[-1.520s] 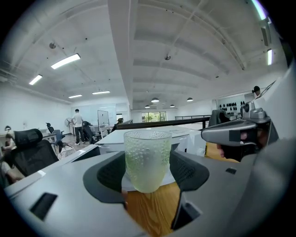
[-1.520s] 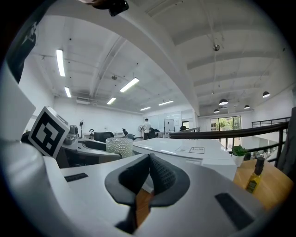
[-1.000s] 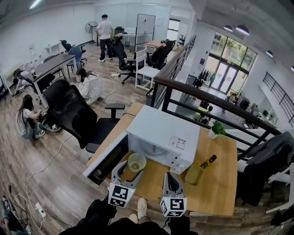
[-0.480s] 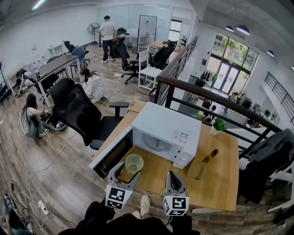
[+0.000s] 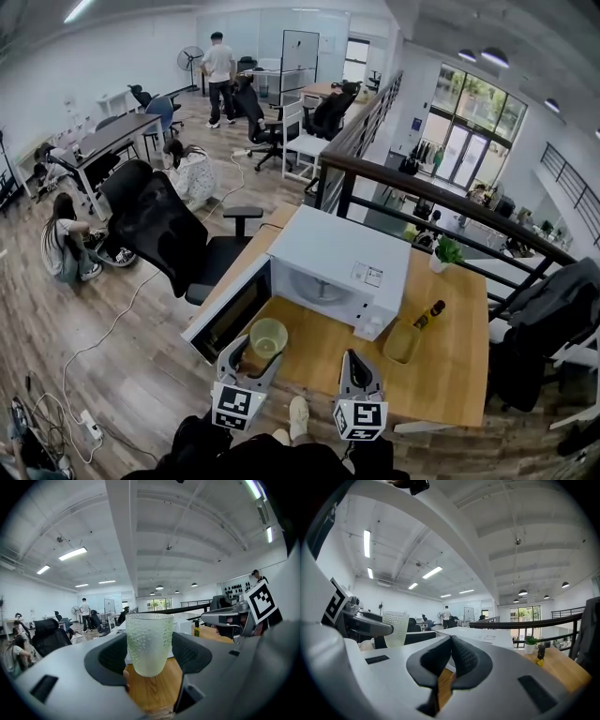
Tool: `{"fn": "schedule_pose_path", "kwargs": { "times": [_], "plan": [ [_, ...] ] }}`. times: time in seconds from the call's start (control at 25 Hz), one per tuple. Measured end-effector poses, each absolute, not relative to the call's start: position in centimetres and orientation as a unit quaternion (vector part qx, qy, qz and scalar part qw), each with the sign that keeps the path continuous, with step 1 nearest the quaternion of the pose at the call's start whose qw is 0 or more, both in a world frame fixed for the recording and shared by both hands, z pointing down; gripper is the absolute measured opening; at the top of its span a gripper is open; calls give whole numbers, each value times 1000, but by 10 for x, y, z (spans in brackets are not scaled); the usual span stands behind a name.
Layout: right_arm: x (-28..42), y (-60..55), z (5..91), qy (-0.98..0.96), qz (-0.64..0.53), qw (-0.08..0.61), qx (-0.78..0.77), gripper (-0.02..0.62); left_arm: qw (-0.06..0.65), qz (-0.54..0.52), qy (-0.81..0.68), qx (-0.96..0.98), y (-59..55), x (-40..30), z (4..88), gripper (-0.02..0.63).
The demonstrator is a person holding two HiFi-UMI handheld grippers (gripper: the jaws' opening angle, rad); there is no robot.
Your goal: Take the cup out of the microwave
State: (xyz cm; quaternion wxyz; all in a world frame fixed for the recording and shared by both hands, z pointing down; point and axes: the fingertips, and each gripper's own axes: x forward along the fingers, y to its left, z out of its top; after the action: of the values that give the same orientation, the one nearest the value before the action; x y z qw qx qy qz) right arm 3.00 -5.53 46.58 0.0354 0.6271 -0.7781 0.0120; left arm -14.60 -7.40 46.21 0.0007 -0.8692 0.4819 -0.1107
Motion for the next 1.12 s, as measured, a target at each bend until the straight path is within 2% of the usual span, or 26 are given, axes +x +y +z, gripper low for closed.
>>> {"fn": "schedule_pose_path", "kwargs": {
  "times": [1.12],
  "plan": [
    [28, -56, 468, -780, 12, 44, 624, 15, 5, -116, 473, -874, -75, -140, 465, 304]
  ]
}}
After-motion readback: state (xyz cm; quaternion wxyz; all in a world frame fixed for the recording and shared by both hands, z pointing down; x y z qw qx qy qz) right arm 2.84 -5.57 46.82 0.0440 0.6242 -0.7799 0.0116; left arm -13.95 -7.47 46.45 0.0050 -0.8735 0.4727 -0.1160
